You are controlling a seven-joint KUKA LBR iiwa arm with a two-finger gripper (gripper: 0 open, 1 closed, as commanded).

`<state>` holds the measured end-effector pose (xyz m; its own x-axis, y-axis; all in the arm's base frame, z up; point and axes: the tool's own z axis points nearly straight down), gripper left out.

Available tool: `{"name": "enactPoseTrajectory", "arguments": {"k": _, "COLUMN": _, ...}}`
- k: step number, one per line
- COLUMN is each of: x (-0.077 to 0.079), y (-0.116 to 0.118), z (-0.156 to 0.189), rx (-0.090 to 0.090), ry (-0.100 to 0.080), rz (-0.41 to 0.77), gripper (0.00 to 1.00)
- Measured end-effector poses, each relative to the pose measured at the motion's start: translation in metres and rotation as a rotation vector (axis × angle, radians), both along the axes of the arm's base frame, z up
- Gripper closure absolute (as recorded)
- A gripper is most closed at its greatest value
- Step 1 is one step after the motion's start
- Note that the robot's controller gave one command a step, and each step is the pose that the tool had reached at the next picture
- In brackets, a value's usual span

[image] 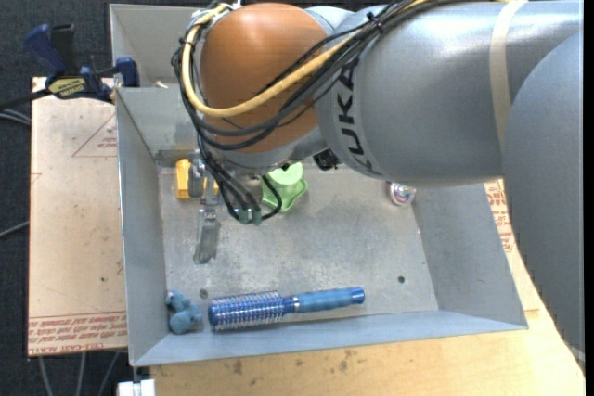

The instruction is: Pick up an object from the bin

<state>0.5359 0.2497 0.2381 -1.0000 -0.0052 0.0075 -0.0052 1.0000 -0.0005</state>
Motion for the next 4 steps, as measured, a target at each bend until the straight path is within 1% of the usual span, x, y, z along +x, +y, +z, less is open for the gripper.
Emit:
{"name": "enactPoseTrajectory", "arguments": {"k": 1, "x": 0.04, "y": -0.059, "z": -0.059, "rx": -0.003, "ry": -0.005, "rz": -0.119, "gripper": 0.0}}
{"name": "enactPoseTrajectory", "arguments": {"k": 2, "x": 0.08, "y": -0.053, "z": -0.141, "rx": 0.0, "ry": -0.006, "rz": -0.311, "gripper": 0.0}}
{"name": "enactPoseTrajectory", "arguments": {"k": 3, "x": 0.111, "y": -0.047, "z": -0.164, "rx": 0.002, "ry": -0.013, "rz": -0.397, "gripper": 0.0}}
{"name": "enactPoseTrajectory", "arguments": {"k": 4, "x": 0.111, "y": -0.047, "z": -0.163, "rx": 0.003, "ry": -0.012, "rz": -0.399, "gripper": 1.0}}
